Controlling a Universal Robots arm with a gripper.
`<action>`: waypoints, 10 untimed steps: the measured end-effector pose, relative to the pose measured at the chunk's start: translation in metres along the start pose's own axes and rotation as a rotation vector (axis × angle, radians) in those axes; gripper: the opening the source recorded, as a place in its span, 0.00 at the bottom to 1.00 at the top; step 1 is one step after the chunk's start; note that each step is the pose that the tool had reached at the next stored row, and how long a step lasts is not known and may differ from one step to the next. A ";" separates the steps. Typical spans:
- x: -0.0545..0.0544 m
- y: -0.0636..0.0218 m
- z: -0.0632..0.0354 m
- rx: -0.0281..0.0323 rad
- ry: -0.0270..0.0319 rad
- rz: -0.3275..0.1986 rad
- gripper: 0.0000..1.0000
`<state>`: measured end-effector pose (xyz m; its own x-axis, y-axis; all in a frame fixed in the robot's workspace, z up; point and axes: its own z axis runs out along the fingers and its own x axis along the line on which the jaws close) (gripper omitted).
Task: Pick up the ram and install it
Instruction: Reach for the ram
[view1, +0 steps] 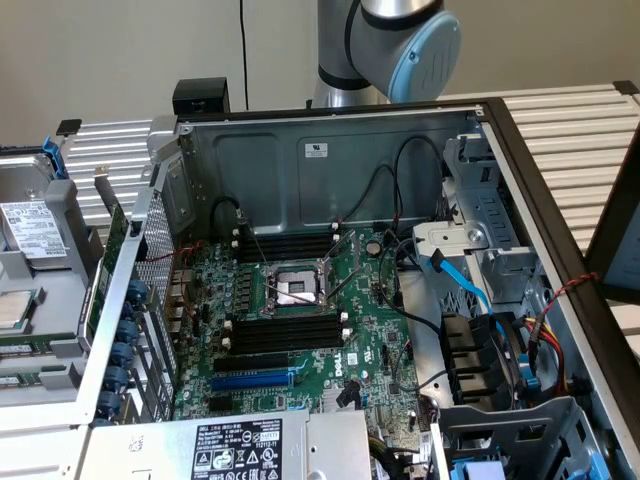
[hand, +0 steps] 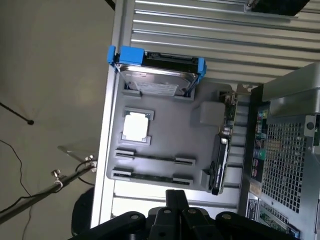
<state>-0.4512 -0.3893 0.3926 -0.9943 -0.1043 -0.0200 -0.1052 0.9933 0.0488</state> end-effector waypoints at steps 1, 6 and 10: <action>0.000 0.0000 0.0000 -0.0003 0.0008 -0.017 0.10; 0.000 0.0000 0.0000 -0.0021 0.0054 -0.109 0.10; 0.000 0.0000 0.0000 -0.0036 0.0089 -0.182 0.10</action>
<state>-0.4512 -0.3893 0.3926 -0.9591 -0.2825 -0.0199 -0.2832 0.9578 0.0488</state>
